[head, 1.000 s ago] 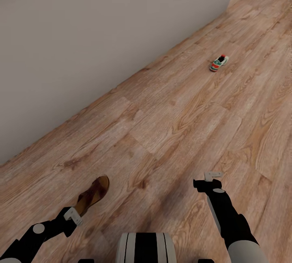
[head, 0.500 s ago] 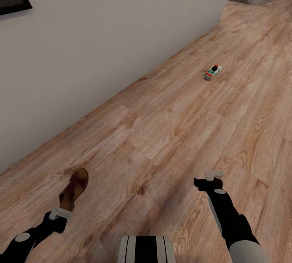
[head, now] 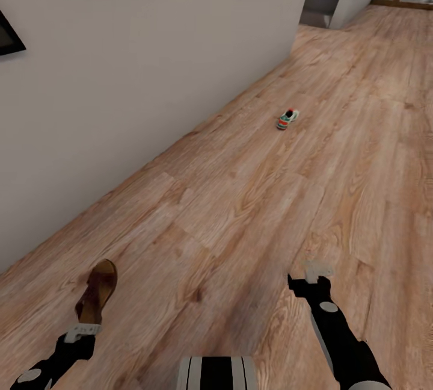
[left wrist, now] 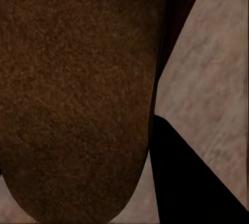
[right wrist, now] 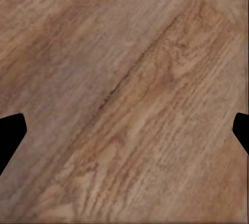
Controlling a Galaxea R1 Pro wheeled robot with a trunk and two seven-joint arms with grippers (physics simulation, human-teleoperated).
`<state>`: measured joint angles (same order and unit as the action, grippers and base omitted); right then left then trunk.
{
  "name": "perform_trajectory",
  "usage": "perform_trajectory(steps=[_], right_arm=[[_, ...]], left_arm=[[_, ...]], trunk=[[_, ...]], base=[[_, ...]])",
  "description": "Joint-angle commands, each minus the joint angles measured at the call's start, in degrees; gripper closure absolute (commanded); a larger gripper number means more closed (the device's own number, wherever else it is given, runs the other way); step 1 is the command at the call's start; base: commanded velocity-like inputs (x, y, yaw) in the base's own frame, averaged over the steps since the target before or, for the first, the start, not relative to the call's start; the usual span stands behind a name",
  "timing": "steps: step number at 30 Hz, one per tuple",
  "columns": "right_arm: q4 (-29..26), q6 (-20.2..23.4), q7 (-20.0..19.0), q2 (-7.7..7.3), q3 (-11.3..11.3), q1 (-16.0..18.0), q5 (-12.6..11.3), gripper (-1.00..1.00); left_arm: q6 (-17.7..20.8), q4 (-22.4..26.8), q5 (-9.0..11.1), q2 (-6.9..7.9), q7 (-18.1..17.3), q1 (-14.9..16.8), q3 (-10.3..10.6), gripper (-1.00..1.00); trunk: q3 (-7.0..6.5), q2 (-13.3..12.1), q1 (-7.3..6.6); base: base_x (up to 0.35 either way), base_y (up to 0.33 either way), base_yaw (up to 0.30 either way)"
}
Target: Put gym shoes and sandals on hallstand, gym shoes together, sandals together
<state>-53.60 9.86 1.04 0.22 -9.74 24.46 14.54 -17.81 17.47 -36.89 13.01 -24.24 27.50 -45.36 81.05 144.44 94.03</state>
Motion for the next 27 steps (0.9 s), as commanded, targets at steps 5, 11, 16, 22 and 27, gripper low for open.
perform_trajectory(steps=[5,11,16,22,27], right_arm=[[2.4,-7.6,0.1,0.04,0.0,-2.7,0.4,-1.0],[8.3,-16.8,0.1,0.1,-0.1,-5.4,0.2,-1.0],[13.7,-23.8,0.2,0.01,-1.5,-6.5,-0.3,-1.0],[20.8,-28.6,-0.2,-0.07,-10.2,-7.2,-0.4,-1.0],[23.8,-30.3,-0.5,-0.05,-12.0,-7.2,-0.3,-1.0]], left_arm=[[-3.6,-2.1,-0.7,-0.01,3.2,-1.0,-0.8,1.0],[-4.9,-3.2,-0.2,0.0,6.6,-1.9,-0.9,1.0],[-5.7,-3.4,3.0,0.0,7.1,-3.0,-1.0,1.0],[-7.1,-3.5,6.5,0.0,7.3,-5.1,-0.9,1.0],[-7.4,-3.5,6.9,0.0,7.3,-5.4,-1.0,1.0]], trunk=[[-1.41,-0.1,-0.14],[-3.13,-0.1,-0.29],[-4.57,-0.2,-0.42],[-6.29,-0.3,-0.57],[-7.72,-0.3,-0.7]], base=[[0.0,0.0,-0.224],[0.0,0.0,-0.224],[0.0,0.0,-0.224],[0.0,0.0,-0.224],[0.0,0.0,-0.224]])
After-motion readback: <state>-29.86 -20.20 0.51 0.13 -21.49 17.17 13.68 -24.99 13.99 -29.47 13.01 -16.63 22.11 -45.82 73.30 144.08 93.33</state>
